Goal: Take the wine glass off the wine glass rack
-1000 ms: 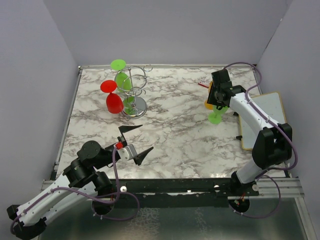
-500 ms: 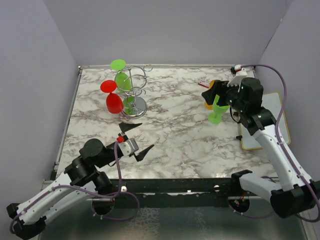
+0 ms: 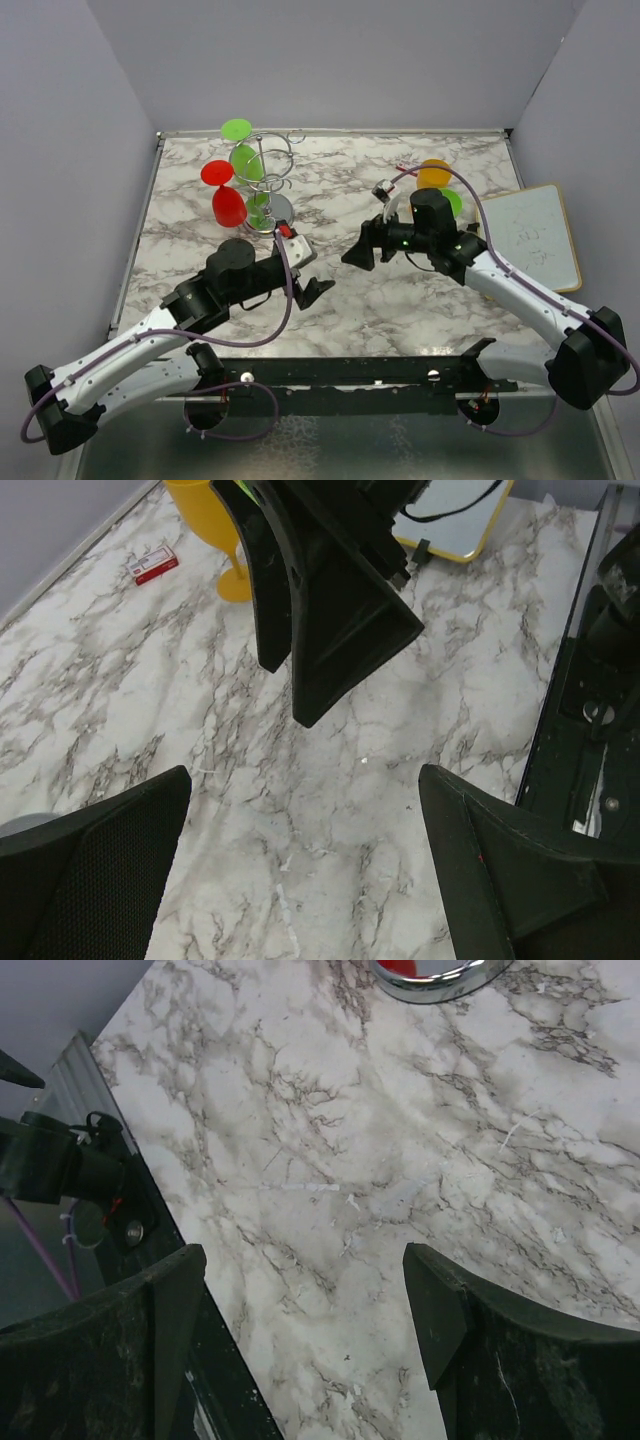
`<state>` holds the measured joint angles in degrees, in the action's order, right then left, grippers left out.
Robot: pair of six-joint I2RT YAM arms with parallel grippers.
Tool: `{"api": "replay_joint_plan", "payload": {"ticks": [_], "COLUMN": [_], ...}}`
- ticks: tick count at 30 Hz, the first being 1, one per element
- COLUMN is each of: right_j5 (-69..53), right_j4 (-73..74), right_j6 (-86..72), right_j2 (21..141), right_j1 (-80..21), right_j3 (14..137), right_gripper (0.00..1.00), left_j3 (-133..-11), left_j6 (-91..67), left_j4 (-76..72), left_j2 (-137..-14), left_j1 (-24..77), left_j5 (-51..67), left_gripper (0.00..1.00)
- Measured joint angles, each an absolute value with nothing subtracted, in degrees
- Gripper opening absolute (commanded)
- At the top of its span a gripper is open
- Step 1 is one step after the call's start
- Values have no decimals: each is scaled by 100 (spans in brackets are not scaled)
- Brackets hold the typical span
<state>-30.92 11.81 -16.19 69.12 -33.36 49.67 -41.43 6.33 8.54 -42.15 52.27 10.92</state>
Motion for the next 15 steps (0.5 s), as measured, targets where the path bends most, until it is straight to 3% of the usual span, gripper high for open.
{"api": "replay_joint_plan", "payload": {"ticks": [6,15], "right_j5": [-2565,-1933], "right_j4": [1251,1339], "right_j6": [-1470,-1328], "right_j2": [6788,6423], "right_j1": [-3336,-3336], "right_j3": [5030,5030], "right_gripper": [80,79], "left_j3": [-4893,-7175], "left_j6": [-97,-508], "left_j4": [738,871], "left_j2": [-4827,-6082], "left_j1": [5210,4619], "left_j5": [493,-412], "left_gripper": [99,99]}}
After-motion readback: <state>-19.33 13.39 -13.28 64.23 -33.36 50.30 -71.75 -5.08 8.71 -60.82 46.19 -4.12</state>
